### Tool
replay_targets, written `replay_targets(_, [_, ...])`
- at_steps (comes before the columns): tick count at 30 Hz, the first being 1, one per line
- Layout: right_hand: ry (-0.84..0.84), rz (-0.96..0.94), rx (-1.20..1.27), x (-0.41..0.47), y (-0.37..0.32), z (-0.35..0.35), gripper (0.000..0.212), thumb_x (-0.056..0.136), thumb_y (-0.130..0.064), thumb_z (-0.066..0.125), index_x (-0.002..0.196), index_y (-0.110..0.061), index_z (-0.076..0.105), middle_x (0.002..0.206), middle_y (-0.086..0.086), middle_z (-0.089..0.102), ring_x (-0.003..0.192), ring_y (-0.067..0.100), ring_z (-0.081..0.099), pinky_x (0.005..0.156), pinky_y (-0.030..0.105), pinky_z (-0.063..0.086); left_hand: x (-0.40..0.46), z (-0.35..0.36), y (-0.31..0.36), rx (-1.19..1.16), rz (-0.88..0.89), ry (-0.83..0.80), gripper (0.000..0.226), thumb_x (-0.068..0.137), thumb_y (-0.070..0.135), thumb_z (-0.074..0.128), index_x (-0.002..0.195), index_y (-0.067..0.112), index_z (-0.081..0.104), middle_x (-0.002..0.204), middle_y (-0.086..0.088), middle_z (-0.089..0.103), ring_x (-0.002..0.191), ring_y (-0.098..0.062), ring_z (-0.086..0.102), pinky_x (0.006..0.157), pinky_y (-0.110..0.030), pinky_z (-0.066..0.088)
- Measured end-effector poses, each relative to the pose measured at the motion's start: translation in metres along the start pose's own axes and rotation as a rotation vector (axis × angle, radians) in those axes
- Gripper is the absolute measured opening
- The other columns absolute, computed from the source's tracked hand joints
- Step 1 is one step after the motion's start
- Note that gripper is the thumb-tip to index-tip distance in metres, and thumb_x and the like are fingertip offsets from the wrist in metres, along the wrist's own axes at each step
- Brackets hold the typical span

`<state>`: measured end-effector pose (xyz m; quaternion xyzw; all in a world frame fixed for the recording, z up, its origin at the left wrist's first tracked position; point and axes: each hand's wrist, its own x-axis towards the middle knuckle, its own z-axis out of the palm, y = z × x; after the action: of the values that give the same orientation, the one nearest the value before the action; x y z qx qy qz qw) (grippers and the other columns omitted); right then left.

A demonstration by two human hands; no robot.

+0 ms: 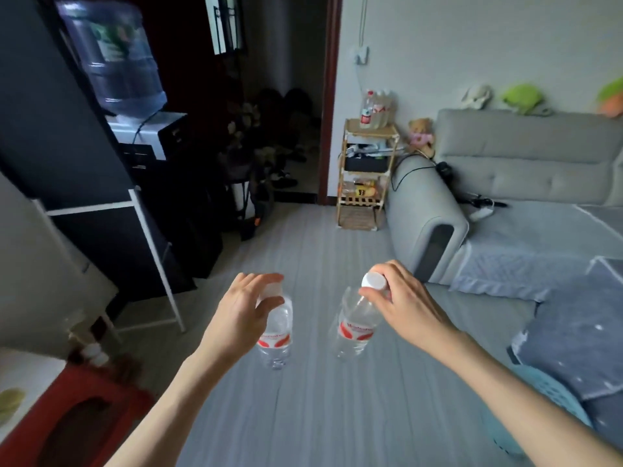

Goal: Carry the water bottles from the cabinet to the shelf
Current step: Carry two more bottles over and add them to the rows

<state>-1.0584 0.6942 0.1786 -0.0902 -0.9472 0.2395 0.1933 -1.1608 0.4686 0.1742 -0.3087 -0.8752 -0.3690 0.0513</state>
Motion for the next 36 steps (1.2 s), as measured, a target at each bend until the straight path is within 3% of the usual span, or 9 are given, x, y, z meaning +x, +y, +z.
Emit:
replay_targets(3, [0.033,0.043,0.021,0.052,0.034,0.006,0.029,0.083,-0.028,0.064,0.100,-0.006,0.056,0.097,0.005,0.053,0.084,0.015,0.047,0.073,0.015,0.028,0.066,0.024,-0.005,-0.047,-0.004,0.000,0.032,0.082,0.012,0.065,0.113,0.014,0.061,0.093,0.004,0.055,0.092,-0.017,0.049,0.081,-0.028,0.039])
replay_targets(11, [-0.043,0.087,-0.011,0.196,0.156,0.018,0.028,0.087,-0.035,0.057,0.102,-0.012,0.053,0.100,0.001,0.052,0.091,0.017,0.051,0.079,0.027,0.038,0.236,0.114,-0.015,-0.106,-0.053,-0.025,0.033,0.082,0.011,0.065,0.114,0.017,0.061,0.082,0.024,0.045,0.086,-0.020,0.051,0.077,-0.025,0.037])
replay_targets(18, [-0.038,0.083,-0.010,0.329,0.235,0.011,0.028,0.087,-0.032,0.057,0.104,-0.010,0.051,0.096,-0.005,0.043,0.087,0.011,0.043,0.072,0.016,0.027,0.384,0.164,-0.016,-0.108,-0.047,-0.037,0.032,0.082,0.012,0.065,0.113,0.017,0.061,0.082,0.021,0.045,0.086,-0.019,0.053,0.077,-0.027,0.039])
replay_targets(22, [-0.041,0.136,0.012,0.408,0.285,0.016,0.029,0.088,-0.033,0.055,0.108,-0.013,0.049,0.100,-0.008,0.042,0.088,0.011,0.045,0.075,0.018,0.031,0.476,0.197,-0.026,-0.124,-0.031,-0.030,0.030,0.082,0.011,0.064,0.112,0.014,0.062,0.081,0.022,0.045,0.084,-0.018,0.051,0.076,-0.026,0.038])
replay_targets(27, [-0.040,0.156,-0.007,0.506,0.343,0.035,0.028,0.088,-0.034,0.055,0.106,-0.013,0.050,0.101,-0.007,0.045,0.087,0.013,0.048,0.075,0.022,0.036,0.589,0.245,-0.054,-0.133,-0.020,-0.106,0.032,0.084,0.012,0.062,0.115,0.013,0.060,0.093,0.007,0.049,0.088,-0.016,0.050,0.078,-0.025,0.040])
replay_targets(36, [-0.012,0.235,-0.053,0.683,0.436,0.043,0.030,0.089,-0.031,0.056,0.110,-0.010,0.050,0.107,0.002,0.049,0.088,0.014,0.047,0.078,0.021,0.036,0.804,0.305,-0.078,-0.155,0.065,-0.177,0.030,0.083,0.013,0.063,0.113,0.015,0.061,0.093,0.009,0.048,0.093,-0.013,0.047,0.079,-0.023,0.037])
